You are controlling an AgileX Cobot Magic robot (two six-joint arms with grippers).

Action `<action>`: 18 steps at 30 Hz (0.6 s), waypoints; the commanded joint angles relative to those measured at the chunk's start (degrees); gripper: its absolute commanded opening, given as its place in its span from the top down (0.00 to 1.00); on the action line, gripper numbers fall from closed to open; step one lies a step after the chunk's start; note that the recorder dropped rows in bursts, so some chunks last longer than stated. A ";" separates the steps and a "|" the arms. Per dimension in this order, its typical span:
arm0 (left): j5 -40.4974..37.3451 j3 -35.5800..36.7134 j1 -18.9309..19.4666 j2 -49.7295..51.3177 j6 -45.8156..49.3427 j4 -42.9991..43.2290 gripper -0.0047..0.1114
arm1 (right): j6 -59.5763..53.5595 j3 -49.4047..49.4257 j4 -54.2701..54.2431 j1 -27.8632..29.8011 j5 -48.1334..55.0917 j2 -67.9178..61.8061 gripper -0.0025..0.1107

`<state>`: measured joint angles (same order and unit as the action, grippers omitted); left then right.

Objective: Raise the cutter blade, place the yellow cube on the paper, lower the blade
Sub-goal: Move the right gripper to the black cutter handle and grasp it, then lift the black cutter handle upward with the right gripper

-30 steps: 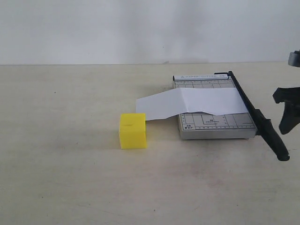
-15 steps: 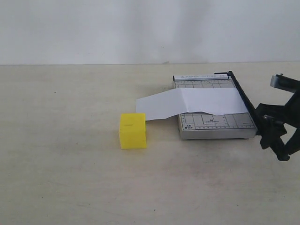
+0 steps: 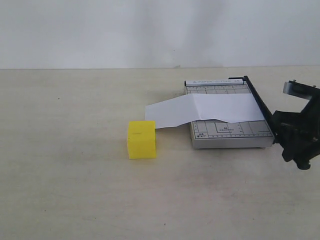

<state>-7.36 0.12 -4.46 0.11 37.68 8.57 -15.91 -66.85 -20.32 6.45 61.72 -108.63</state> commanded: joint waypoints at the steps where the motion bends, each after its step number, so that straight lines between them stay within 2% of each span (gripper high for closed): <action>1: 0.45 -0.12 -0.16 -0.11 -0.16 -0.49 0.92 | 0.60 -6.26 -0.92 0.34 4.96 0.79 0.98; 11: 0.45 -0.12 -0.16 -0.11 -0.16 -0.49 0.92 | 1.98 -17.97 -1.56 0.34 6.70 0.79 0.98; 18: 0.45 -0.12 -0.16 -0.11 -0.16 -0.49 0.92 | 1.98 -19.88 -1.77 0.34 6.59 0.79 0.98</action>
<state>-7.36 0.12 -4.46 0.11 37.68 8.57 -12.63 -83.92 -18.47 6.33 75.15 -108.29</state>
